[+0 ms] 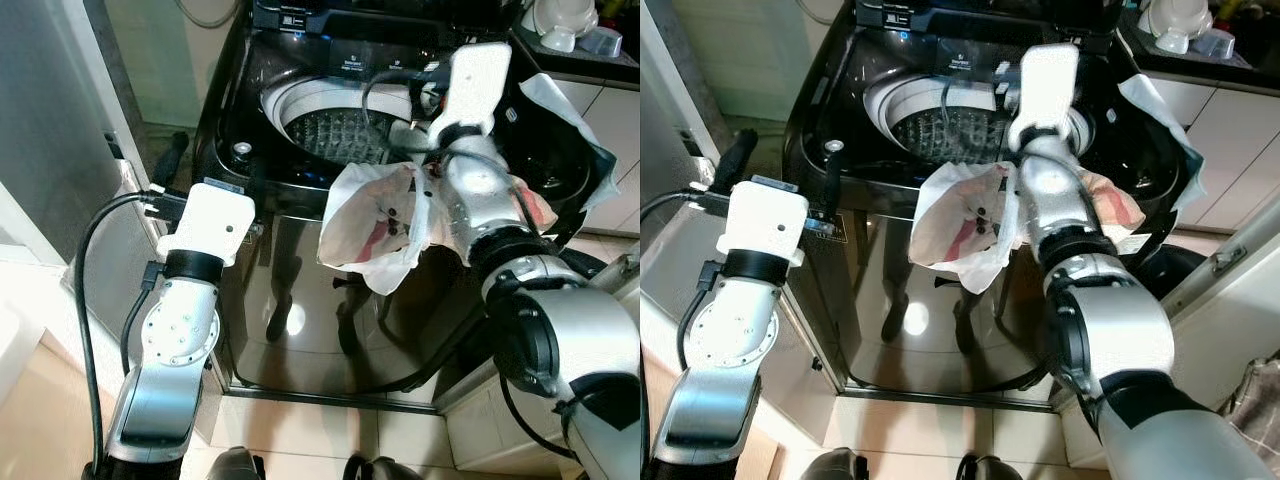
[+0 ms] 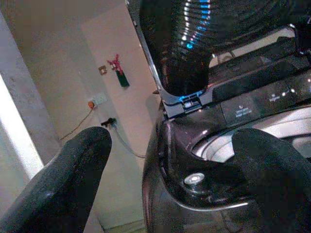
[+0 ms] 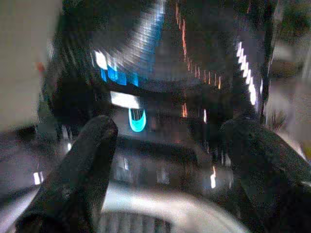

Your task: Clothes washing

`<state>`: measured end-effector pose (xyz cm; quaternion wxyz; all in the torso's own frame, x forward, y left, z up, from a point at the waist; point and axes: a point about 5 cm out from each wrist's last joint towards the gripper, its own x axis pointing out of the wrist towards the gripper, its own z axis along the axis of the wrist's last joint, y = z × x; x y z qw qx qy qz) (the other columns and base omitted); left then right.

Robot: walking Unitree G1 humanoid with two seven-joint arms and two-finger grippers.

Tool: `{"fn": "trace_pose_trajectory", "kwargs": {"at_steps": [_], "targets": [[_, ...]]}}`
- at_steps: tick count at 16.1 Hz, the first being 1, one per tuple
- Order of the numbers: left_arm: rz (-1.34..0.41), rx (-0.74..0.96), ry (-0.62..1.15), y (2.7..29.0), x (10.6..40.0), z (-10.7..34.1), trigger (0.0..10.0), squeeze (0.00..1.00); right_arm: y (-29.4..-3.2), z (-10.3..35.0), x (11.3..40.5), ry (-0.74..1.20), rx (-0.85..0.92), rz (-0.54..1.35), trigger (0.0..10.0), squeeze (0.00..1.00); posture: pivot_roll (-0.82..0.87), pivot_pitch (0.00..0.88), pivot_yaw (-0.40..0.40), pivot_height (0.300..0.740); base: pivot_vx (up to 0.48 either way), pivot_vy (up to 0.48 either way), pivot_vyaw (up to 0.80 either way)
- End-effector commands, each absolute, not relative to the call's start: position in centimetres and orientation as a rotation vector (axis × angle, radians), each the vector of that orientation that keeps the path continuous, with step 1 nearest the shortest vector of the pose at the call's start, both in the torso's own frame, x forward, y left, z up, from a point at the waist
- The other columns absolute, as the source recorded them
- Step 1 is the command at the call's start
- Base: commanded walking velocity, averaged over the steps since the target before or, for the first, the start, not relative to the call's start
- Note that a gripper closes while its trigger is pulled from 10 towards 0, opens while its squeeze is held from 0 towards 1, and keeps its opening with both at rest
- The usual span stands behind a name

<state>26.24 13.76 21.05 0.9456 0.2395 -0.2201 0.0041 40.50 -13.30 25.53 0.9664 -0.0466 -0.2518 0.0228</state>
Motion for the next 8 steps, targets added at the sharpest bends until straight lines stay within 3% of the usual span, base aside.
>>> {"fn": "trace_pose_trajectory", "kwargs": {"at_steps": [1, 3, 4, 5, 8], "targets": [[-0.015, 0.493, -0.454, 13.6, 26.4, 21.1, 10.0, 0.0, -13.9, 25.2, 39.5, -0.585, -0.085, 0.071, 10.0, 1.0, 0.12, 0.066, -0.048, 0.74, 0.0, 0.0, 0.0], [-0.022, 0.486, -0.444, 13.7, 26.6, 20.8, 10.0, 0.0, -14.6, 25.1, 36.3, -0.746, -0.141, 0.016, 10.0, 1.0, 0.08, 0.062, -0.036, 0.74, 0.0, 0.0, 0.0], [-0.03, 0.481, -0.438, 13.6, 26.6, 20.6, 10.0, 0.0, -14.6, 25.1, 34.5, -0.81, -0.189, 0.016, 10.0, 0.0, 0.06, 0.06, -0.029, 0.74, 0.0, 0.0, 0.0], [-0.072, 0.475, -0.433, 12.9, 27.0, 20.0, 10.0, 0.0, -15.5, 21.4, 32.2, -0.721, -0.256, 0.01, 10.0, 0.0, 0.02, 0.04, -0.013, 0.74, 0.0, 0.0, 0.0], [-0.085, 0.471, -0.433, 12.8, 27.7, 19.6, 10.0, 0.0, -18.0, 16.5, 27.7, -0.549, -0.369, 0.01, 10.0, 0.0, -0.01, 0.017, -0.007, 0.74, 0.0, 0.0, 0.0]]}}
